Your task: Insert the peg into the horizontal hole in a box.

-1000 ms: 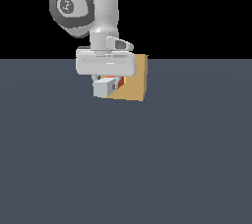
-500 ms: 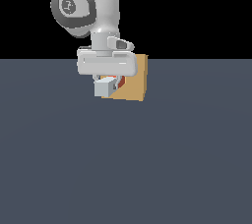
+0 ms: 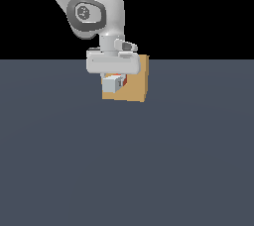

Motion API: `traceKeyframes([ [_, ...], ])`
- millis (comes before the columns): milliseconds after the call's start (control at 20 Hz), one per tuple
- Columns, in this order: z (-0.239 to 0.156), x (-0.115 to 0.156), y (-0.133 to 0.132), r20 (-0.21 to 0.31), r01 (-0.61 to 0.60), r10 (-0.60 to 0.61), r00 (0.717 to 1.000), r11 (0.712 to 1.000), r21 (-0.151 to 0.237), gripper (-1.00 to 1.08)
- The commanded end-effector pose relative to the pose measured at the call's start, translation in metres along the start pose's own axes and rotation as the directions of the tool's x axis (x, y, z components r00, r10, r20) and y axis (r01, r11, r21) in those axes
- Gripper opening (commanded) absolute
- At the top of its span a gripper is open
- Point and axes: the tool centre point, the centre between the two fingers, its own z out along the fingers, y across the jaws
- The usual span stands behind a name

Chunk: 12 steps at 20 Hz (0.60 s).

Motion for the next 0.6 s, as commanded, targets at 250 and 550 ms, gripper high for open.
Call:
traceKeyframes([
  [250,-0.003,0.046,0.002,-0.003,0.000,0.000,1.000,1.000,-0.006,-1.00],
  [550,-0.004,0.055,0.003,-0.004,0.000,0.000,1.000,1.000,-0.006,-1.00],
])
